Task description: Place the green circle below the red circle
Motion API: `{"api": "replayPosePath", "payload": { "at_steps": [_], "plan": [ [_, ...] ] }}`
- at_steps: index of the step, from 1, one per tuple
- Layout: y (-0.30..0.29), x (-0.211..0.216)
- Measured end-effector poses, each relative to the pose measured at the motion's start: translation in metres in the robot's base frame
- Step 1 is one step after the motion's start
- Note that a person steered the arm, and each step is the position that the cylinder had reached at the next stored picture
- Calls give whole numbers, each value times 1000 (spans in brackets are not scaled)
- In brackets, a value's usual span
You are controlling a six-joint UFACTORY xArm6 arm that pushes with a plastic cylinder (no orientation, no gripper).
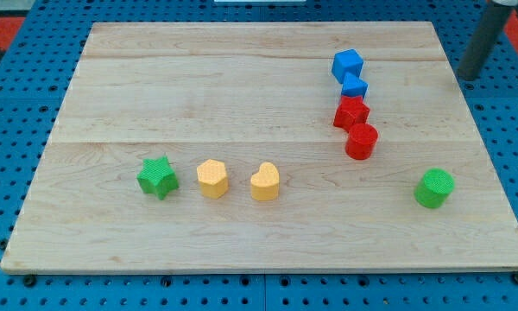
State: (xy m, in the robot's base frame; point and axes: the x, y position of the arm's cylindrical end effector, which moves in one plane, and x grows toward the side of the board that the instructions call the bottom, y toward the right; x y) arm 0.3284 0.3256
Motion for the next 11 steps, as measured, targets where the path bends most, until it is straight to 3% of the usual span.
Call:
{"api": "replayPosePath", "payload": {
  "at_steps": [1,3,4,5,6,8,11],
  "plan": [
    [11,73],
    [-89,140],
    [-89,153],
    [-49,180],
    [-56,198],
    [-127,208],
    [-105,190]
  ]
}}
